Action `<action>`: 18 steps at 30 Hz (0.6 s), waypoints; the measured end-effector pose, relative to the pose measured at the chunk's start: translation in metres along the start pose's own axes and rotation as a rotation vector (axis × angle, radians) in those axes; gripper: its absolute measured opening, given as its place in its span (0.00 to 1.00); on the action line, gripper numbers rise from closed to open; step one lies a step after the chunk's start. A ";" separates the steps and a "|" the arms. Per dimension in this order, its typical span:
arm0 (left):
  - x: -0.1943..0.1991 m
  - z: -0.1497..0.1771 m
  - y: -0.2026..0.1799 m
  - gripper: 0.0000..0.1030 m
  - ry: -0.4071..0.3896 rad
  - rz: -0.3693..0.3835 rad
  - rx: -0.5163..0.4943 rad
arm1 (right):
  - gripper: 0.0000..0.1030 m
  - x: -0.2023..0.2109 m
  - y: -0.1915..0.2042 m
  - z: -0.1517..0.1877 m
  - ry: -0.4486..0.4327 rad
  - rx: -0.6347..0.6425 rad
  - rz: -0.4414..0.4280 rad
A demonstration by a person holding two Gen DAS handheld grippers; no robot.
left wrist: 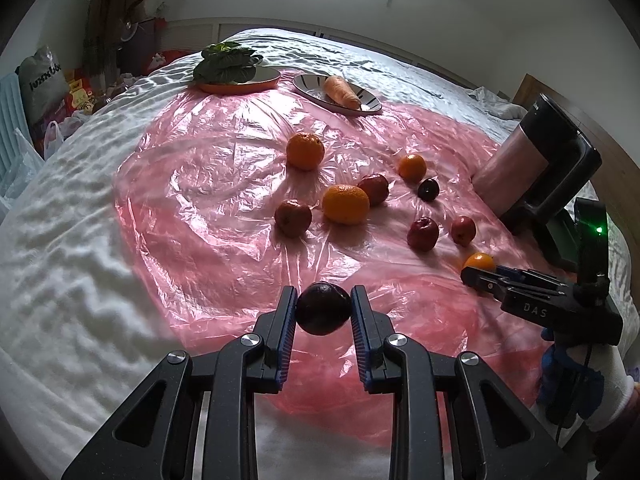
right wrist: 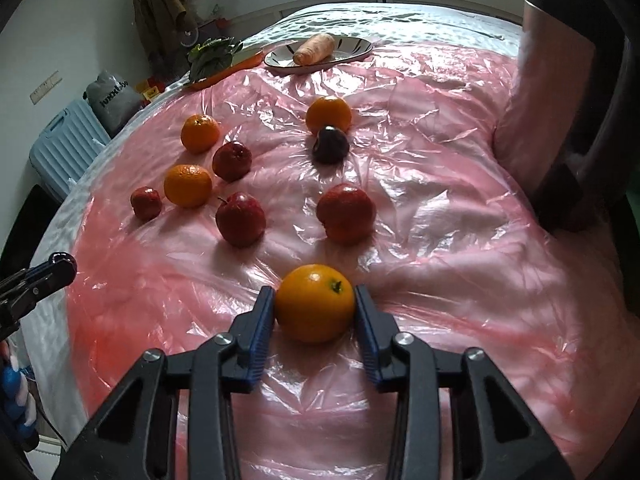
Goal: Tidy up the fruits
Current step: 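Lift the plum with the left gripper while the right gripper lifts the orange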
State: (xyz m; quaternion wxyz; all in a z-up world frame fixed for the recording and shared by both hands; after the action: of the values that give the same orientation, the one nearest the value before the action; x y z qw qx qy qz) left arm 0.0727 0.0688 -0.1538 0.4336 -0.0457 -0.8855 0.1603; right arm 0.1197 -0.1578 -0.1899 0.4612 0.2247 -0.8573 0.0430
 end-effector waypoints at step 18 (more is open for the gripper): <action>0.017 -0.002 -0.010 0.22 -0.026 0.002 -0.014 | 0.65 0.031 -0.039 0.022 -0.146 -0.374 -0.312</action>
State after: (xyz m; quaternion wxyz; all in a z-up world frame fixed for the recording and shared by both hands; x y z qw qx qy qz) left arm 0.0642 0.0635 -0.1372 0.4214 -0.0474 -0.8922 0.1552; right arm 0.1050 -0.2096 -0.1825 0.4326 0.2675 -0.8364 -0.2045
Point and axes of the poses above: each gripper's, at about its wrist camera, not at the fingertips, and x roughly against the way its jaws point, y to its left, z to its underside, the point moved 7 cm from there along -x, roughly the way its jaws point, and after that the axes turned 9 degrees about x, right-handed, at the moved point
